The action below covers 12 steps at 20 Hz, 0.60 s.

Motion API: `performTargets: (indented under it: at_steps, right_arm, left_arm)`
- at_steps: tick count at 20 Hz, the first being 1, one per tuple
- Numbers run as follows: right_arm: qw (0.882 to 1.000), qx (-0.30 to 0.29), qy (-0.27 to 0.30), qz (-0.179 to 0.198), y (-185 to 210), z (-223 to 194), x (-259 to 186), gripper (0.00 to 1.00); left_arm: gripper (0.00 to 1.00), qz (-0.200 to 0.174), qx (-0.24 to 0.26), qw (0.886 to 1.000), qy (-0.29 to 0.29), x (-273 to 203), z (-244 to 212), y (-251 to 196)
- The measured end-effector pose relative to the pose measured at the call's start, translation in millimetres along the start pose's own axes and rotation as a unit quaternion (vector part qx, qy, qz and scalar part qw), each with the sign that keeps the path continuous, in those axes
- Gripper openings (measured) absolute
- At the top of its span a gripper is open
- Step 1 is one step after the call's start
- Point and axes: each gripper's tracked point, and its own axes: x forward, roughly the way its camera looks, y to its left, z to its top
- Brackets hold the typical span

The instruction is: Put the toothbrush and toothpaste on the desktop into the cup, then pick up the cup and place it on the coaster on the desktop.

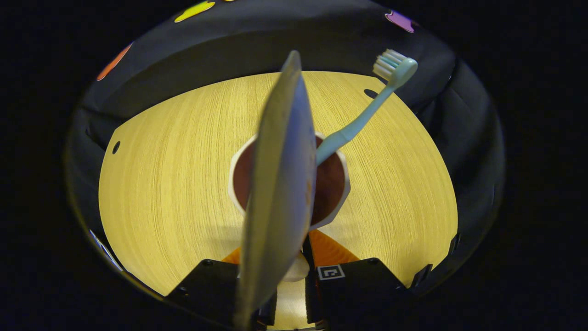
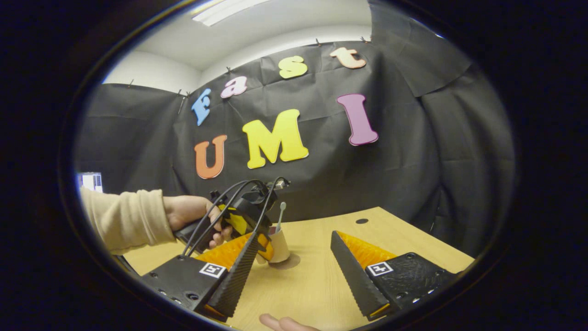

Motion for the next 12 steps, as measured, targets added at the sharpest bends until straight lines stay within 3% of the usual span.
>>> performTargets:
  at_steps: [8, 11, 12]
  right_arm:
    - [1.0, 0.024, 0.009, -0.014, -17.1, -3.9, 6.1, 0.95]
    - [1.0, 0.022, 0.017, -0.014, -16.5, -8.5, 6.2, 0.95]
    - [1.0, 0.018, 0.017, -0.014, -15.0, -8.9, 6.6, 0.95]
  left_arm:
    - [0.22, -0.002, -0.002, 1.0, -0.001, -52.7, 142.9, -35.1]
    - [0.45, -0.004, -0.015, 1.0, -0.027, -92.7, 210.6, -42.7]
    - [0.63, -0.016, -0.026, 0.999, -0.037, -107.2, 229.8, -47.2]
